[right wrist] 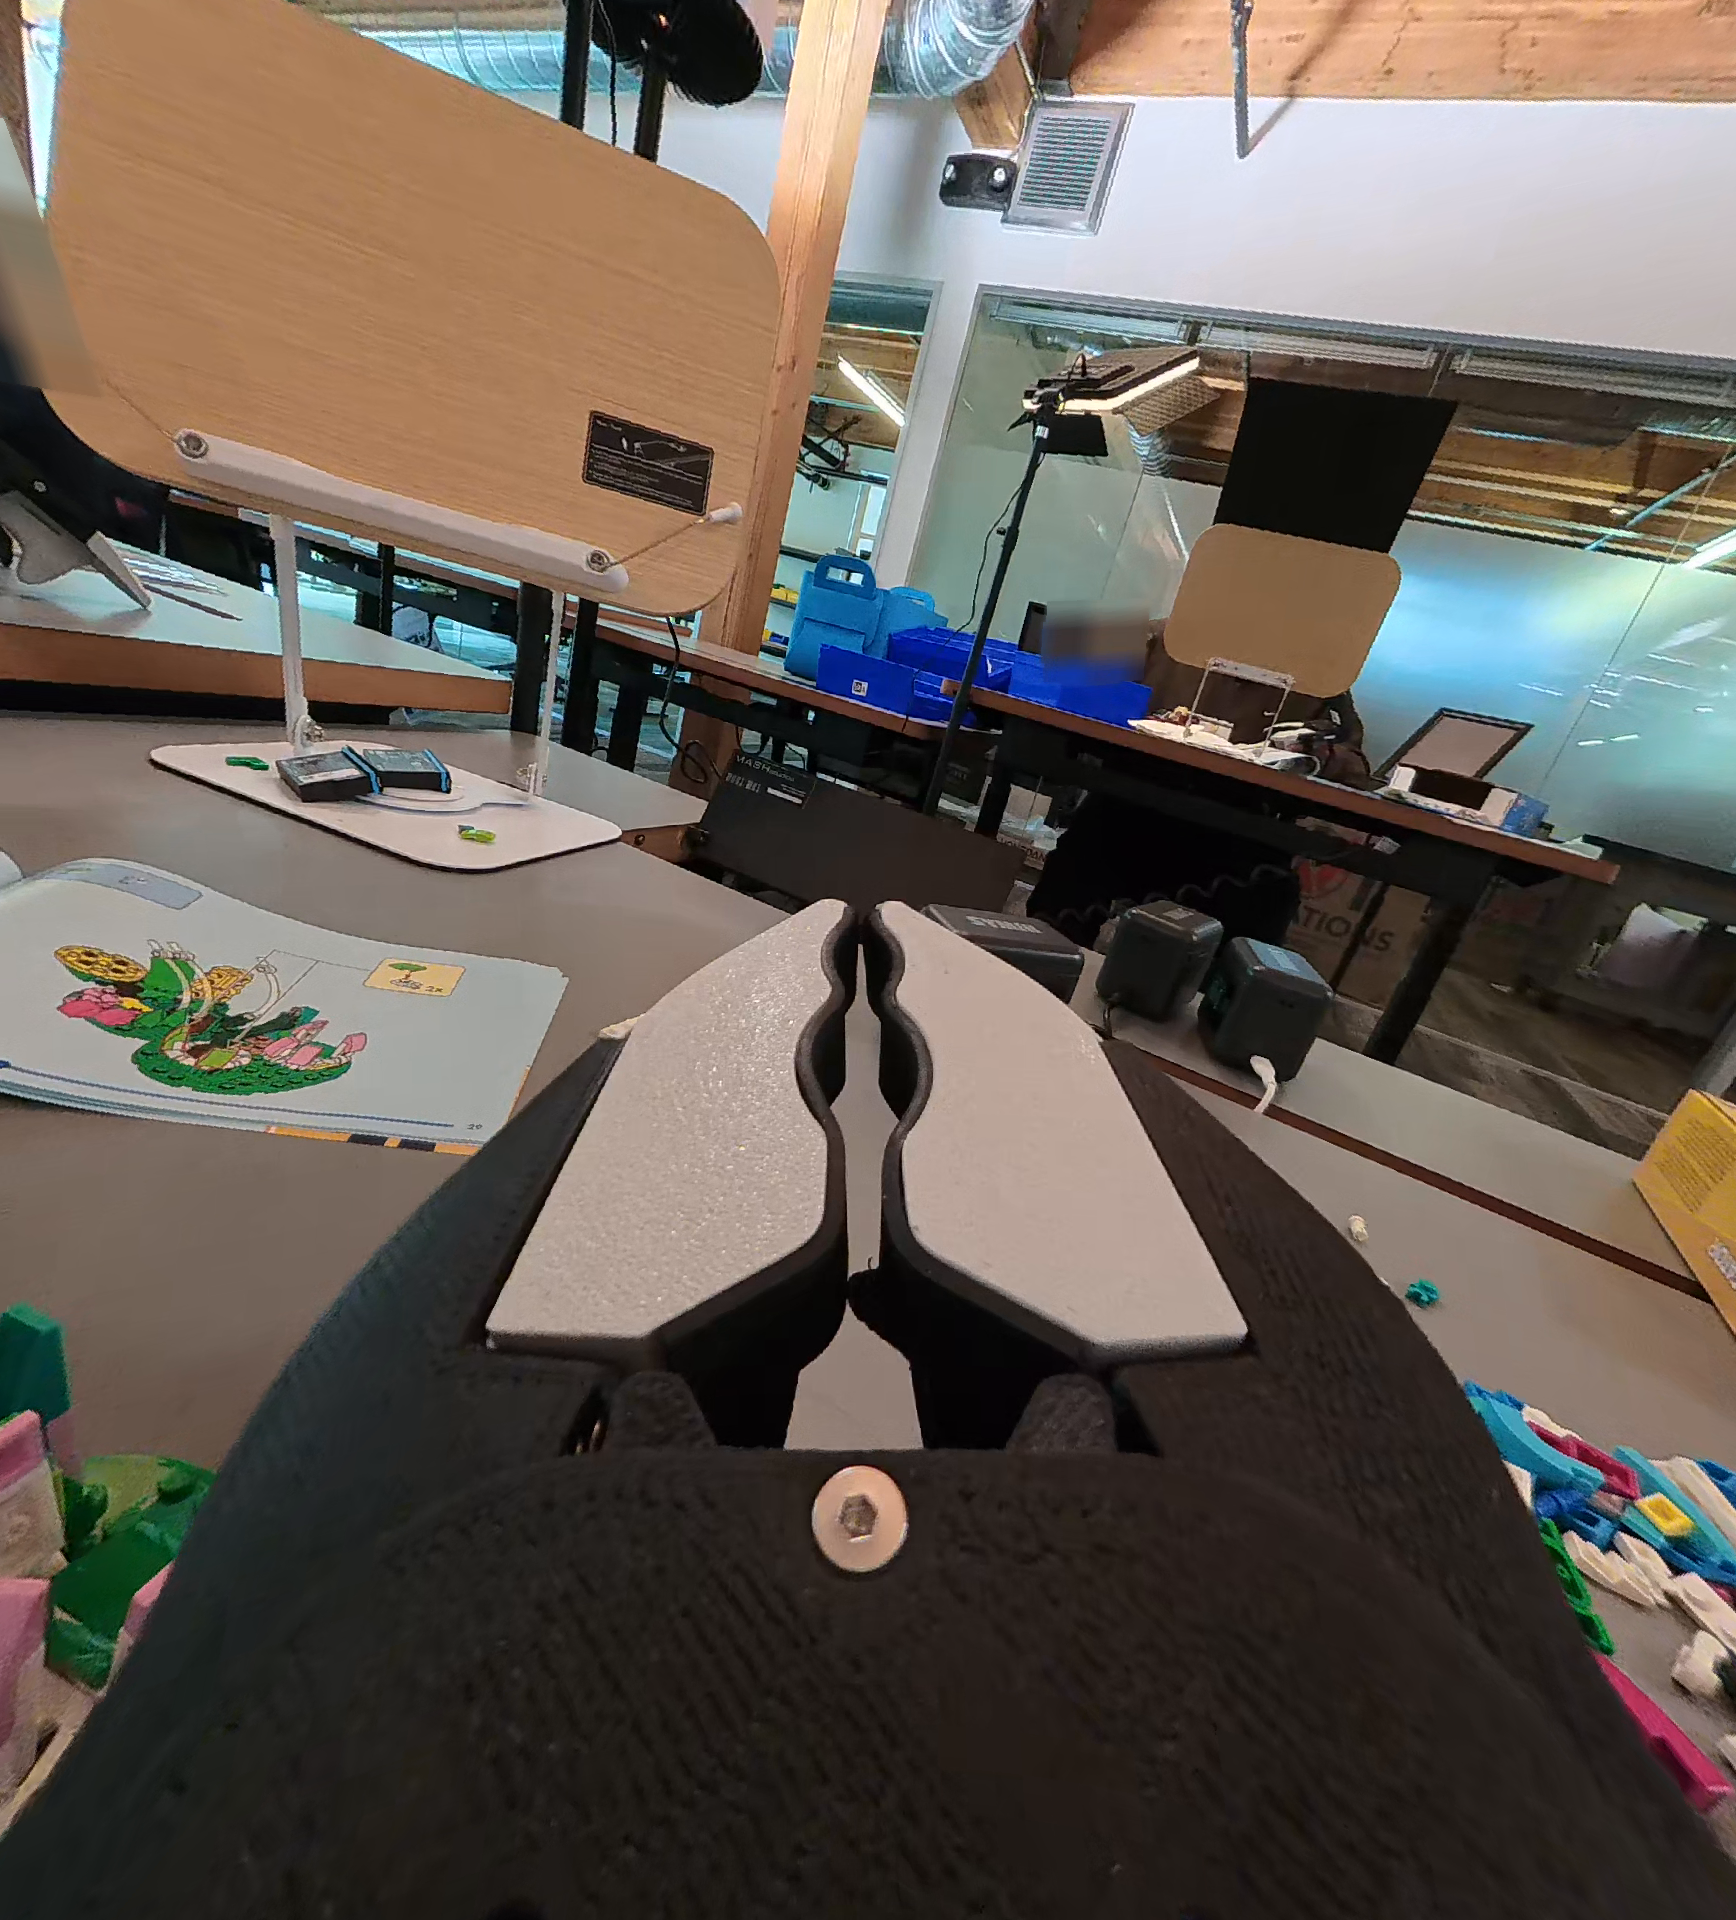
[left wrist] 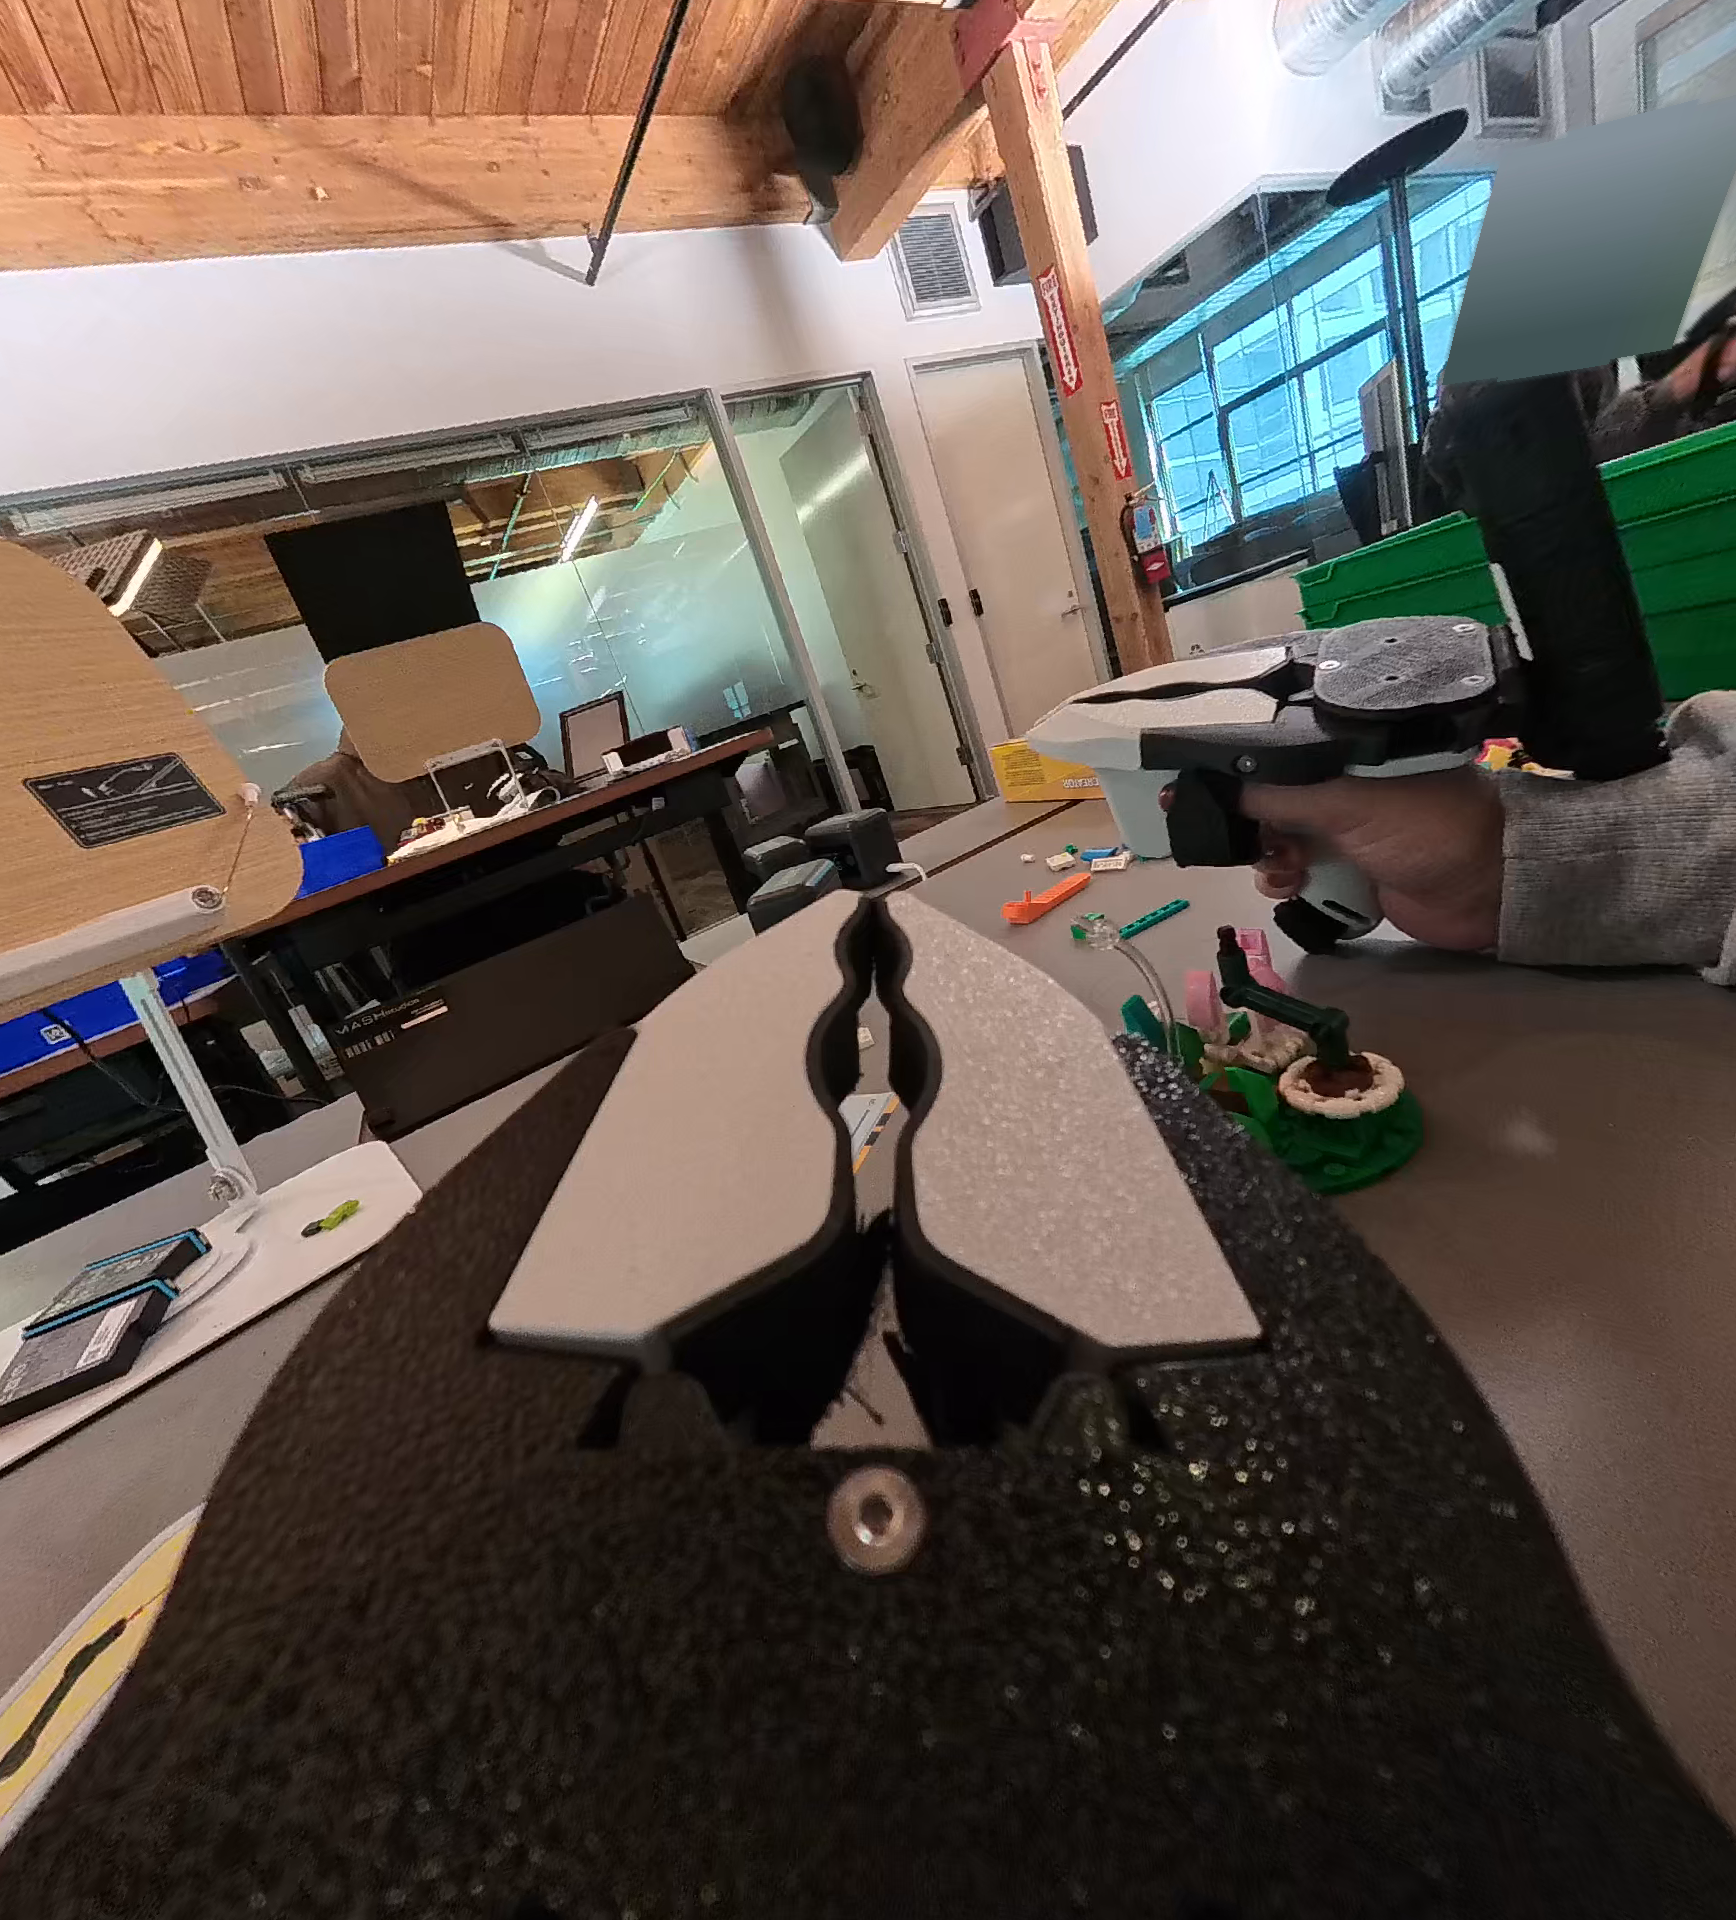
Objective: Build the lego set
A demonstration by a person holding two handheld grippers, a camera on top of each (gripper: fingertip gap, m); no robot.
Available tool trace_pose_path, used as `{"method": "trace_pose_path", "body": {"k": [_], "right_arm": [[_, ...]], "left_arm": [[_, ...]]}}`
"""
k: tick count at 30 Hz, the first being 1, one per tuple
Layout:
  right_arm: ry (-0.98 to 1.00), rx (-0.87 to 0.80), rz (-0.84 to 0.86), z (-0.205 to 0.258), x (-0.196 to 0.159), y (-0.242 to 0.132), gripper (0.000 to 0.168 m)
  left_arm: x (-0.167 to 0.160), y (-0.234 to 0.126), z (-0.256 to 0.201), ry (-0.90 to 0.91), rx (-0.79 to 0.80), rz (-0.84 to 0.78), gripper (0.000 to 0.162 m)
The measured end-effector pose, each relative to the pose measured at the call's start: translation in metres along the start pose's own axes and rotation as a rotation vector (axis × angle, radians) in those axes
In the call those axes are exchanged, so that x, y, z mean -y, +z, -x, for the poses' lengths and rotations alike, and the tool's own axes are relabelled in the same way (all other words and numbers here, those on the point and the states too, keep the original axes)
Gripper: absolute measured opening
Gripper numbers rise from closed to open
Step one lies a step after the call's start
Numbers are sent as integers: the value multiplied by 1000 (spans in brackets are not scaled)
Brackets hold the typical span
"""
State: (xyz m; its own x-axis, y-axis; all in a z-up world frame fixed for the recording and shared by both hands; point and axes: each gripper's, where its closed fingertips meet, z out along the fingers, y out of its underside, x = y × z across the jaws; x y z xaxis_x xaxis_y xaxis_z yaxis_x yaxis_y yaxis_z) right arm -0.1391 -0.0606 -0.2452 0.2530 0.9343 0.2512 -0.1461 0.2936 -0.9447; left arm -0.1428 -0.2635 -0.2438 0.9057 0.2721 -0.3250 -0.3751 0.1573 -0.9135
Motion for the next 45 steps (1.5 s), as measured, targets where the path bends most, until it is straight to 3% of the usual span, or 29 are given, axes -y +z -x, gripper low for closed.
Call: {"method": "trace_pose_path", "body": {"k": [33,39,45], "right_arm": [[-69,56,0,13,1,-1,0],[-13,327,27,51,23,19,4],[-121,785,193,133,12,112,17]], "left_arm": [[0,1,-2,10,-1,1,0],[7,-2,11,-6,70,-41,0],[6,-4,19,-85,86,-47,0]]}}
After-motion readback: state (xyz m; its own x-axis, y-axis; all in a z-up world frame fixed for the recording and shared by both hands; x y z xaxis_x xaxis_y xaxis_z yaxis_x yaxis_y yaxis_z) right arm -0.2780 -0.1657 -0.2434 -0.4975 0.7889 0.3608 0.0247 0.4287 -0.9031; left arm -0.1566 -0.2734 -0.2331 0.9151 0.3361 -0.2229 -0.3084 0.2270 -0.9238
